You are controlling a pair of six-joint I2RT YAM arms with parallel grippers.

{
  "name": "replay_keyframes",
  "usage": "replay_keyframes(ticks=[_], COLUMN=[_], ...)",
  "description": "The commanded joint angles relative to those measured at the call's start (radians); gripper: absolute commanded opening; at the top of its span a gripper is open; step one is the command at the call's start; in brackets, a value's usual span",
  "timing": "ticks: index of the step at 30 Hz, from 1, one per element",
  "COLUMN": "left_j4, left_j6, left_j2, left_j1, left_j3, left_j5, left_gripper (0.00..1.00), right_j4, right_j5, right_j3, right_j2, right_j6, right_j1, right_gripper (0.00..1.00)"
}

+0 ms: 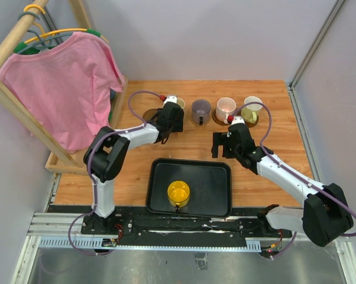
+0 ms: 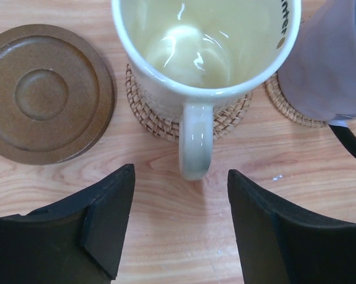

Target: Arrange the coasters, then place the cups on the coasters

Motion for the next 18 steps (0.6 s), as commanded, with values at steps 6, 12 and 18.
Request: replay_keyframes(ticks=[6,12,18], left_j4=[-0.007,-0.071,-0.091], left_j6=[0.005,0.006,-0.056], left_j2=[-0.272,-0.507,-0.798], left_j1=[-0.005,-0.067,-0.164], left_j3=[-0.15,-0.328,-0.555], left_j5=[-0.029,-0.01,0.126], left_gripper=[0.74,0.76,1.0], right_j4=[0.004,-0.005,-0.021], right_j5=[0.006,0.043,0.061], right_j3=[0.02,0.033,0.052], right_j2=[-0.013,-0.021,0.0], right_j6=[0.007,-0.018,-0.026], right_j1=[-0.013,-0.013,-0.017], right_gripper=[0.99,0.99,0.99])
